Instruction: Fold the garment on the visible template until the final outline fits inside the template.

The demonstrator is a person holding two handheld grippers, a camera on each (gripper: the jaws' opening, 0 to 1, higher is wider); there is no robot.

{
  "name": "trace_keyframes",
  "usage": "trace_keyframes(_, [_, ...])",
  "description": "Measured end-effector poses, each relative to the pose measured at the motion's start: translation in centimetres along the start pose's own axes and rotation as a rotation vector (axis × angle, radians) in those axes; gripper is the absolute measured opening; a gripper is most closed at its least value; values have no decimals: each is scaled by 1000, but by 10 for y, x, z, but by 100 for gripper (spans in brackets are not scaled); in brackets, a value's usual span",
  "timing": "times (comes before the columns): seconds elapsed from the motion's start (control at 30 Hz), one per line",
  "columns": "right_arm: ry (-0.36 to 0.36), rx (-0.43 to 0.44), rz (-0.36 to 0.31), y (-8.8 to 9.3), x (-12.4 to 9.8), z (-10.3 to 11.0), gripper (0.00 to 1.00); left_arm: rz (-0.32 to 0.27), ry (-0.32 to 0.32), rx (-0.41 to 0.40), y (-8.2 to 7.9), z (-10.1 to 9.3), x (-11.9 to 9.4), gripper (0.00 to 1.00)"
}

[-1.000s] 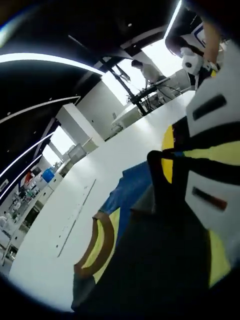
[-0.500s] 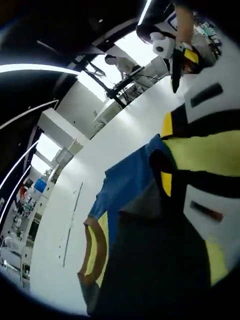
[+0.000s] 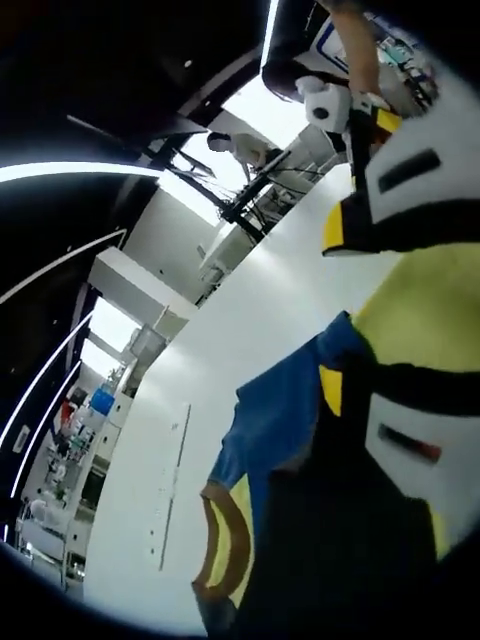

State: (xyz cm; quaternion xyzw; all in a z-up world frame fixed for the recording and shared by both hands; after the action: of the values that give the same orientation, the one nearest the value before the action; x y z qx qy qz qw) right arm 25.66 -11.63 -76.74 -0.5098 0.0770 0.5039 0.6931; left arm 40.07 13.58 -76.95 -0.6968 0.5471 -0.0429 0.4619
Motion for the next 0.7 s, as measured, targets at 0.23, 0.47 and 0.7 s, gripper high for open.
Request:
trace_keyframes(0.23, [2, 6, -7, 0, 0, 0, 90, 53, 24, 15, 8, -8, 9, 40])
trace_keyframes(0.47, [7, -4, -7, -2, -1, -1, 90, 62, 41, 90, 9, -17, 10, 48])
trace_keyframes(0.7, [2, -27, 3, -6, 3, 4, 91, 77, -7, 264, 11, -22, 5, 87])
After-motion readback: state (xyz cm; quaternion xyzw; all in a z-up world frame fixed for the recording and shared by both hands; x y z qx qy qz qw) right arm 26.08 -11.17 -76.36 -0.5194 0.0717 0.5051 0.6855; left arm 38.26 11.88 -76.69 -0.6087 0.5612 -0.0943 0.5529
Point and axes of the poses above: the point that each gripper's makers call its tool centre point, and the gripper's own axes: x roughly forward along the fingers, z roughly to its left, y roughly out of its underside, the point moved 9 cm from there along -x, roughly backward along the fingers, and after that the axes turned 13 degrees about z, right-handed, at the moved point
